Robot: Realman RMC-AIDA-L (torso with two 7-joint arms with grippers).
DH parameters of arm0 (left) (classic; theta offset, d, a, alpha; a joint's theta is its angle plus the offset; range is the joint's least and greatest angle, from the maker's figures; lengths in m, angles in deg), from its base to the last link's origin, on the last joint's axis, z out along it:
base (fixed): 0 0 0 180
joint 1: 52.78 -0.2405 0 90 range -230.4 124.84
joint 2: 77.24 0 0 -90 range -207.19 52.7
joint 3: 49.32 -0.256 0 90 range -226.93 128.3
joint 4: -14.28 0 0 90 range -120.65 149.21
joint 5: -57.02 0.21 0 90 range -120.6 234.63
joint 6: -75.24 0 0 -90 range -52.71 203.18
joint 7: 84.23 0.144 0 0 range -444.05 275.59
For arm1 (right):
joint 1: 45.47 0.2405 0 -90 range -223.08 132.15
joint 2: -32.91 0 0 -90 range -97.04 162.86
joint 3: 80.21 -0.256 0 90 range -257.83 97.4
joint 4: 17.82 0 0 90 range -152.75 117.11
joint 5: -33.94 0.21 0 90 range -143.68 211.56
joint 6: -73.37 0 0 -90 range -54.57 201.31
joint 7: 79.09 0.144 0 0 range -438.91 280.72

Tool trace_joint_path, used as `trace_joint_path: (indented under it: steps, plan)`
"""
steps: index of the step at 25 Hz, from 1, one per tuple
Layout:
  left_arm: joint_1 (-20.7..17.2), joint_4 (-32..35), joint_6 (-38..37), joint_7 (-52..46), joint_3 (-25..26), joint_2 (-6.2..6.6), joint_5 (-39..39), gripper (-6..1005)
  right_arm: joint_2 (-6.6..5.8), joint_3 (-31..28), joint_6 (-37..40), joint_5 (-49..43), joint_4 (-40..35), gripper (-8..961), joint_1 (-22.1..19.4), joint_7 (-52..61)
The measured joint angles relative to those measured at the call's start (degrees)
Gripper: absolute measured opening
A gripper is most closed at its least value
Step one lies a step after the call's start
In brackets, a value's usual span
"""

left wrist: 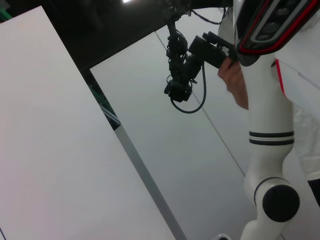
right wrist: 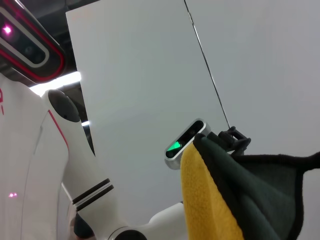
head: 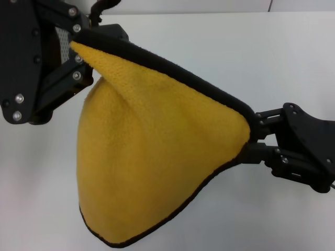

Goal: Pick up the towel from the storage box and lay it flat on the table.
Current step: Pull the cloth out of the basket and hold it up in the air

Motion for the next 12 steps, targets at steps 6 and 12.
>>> trace_joint_path:
  steps: [6, 12]
  plan:
    - [-0.06, 0.00, -0.06, -0.08, -0.01, 0.09, 0.26, 31, 0.13, -0.22, -0.02, 0.01, -0.06, 241, 0.02, 0.03]
    - [-0.47, 0.00, -0.13, -0.10, -0.05, 0.11, 0.35, 31, 0.01, -0.66, 0.24, 0.75, -0.10, 202, -0.45, -0.22]
